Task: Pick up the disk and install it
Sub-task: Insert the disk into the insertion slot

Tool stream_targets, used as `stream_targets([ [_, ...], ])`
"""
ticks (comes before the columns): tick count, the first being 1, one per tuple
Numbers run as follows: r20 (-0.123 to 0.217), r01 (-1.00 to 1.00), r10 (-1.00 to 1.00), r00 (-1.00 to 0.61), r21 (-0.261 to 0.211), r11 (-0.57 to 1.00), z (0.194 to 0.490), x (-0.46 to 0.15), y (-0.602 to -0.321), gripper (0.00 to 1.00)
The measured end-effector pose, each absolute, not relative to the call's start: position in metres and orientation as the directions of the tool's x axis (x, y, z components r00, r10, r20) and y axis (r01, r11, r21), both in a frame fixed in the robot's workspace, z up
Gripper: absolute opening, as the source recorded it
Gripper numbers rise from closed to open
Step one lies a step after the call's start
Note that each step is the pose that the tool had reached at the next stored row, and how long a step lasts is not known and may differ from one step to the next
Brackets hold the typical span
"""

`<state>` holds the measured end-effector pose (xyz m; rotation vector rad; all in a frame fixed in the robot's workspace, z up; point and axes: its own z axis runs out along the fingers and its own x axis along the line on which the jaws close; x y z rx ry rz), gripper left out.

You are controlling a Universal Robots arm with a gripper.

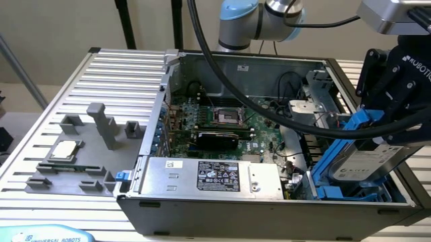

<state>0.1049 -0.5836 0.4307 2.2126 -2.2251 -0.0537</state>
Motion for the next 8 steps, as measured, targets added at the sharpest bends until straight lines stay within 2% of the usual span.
stream_targets([
  [8, -0.022, -0.999, -1.0, -0.006, 0.031, 0.005, 0.4246, 0.1063, -0.5799, 0.33],
])
